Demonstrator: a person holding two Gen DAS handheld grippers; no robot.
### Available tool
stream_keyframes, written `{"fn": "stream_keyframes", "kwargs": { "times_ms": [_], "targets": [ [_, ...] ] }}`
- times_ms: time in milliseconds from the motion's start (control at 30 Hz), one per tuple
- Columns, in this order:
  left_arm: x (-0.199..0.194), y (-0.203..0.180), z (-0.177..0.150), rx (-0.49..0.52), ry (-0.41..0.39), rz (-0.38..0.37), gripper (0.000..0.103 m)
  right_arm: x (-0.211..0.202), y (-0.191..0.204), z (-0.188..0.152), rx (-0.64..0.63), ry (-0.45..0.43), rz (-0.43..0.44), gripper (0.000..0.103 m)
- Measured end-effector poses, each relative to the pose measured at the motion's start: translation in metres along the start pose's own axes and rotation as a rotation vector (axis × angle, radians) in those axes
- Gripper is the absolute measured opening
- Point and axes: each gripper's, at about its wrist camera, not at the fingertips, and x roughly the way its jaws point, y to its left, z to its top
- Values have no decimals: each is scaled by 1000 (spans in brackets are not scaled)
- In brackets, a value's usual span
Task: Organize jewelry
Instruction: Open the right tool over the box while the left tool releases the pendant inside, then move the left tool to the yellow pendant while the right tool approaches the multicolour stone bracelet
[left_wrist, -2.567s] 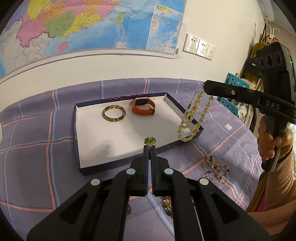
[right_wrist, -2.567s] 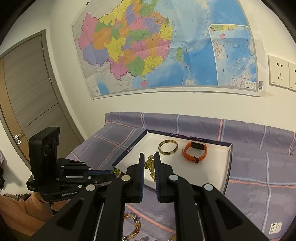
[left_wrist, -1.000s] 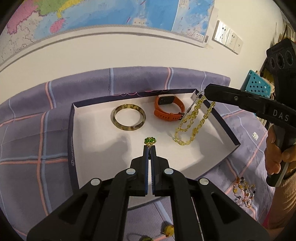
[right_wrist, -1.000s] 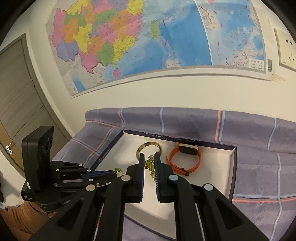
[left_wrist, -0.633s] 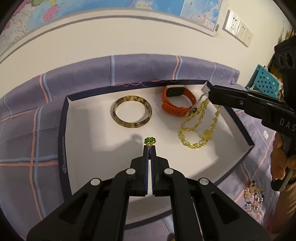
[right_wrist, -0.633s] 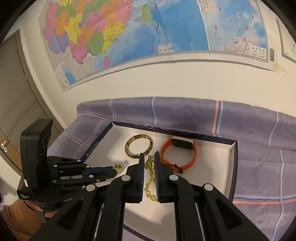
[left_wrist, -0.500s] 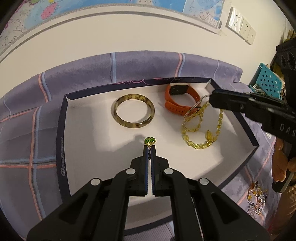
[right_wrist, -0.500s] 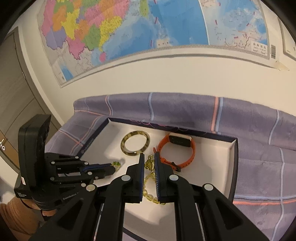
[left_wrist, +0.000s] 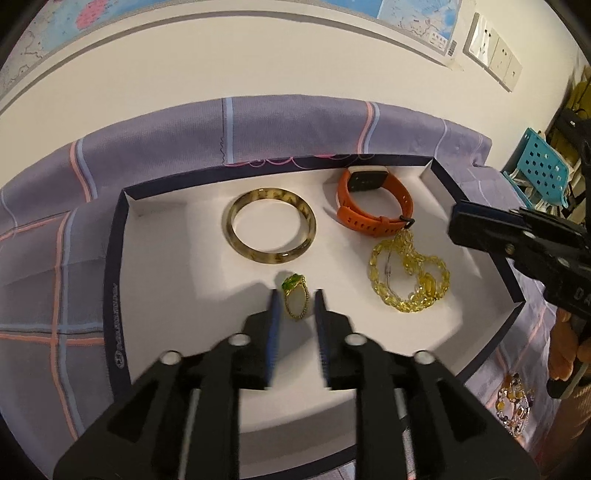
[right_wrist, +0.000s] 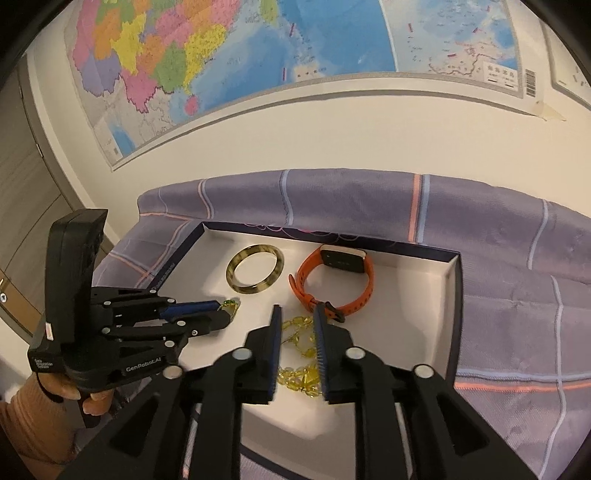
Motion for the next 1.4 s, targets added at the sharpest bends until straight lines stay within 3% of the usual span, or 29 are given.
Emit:
{"fn": "stream_keyframes", "kwargs": {
  "times_ms": [100,367,633,1033,1400],
  "targets": [
    [-11,3,-2,-13,-31,6,37,-9,1,-4,3,-8,6,28],
    [-59,8,-30,-8,-128,39,43,-49,25,-27,-59,-54,62,37],
    [-95,19,-76,-13,-158,1,46,-60,48,-69,-127,-8,86,45],
    [-110,-1,-133,65,-160,26,51,-53,64,-123,-118,81,115,45],
    [-97,-30,-145,127,-134,-15,51,-48,66,-142,-70,92,118,45]
  ]
}}
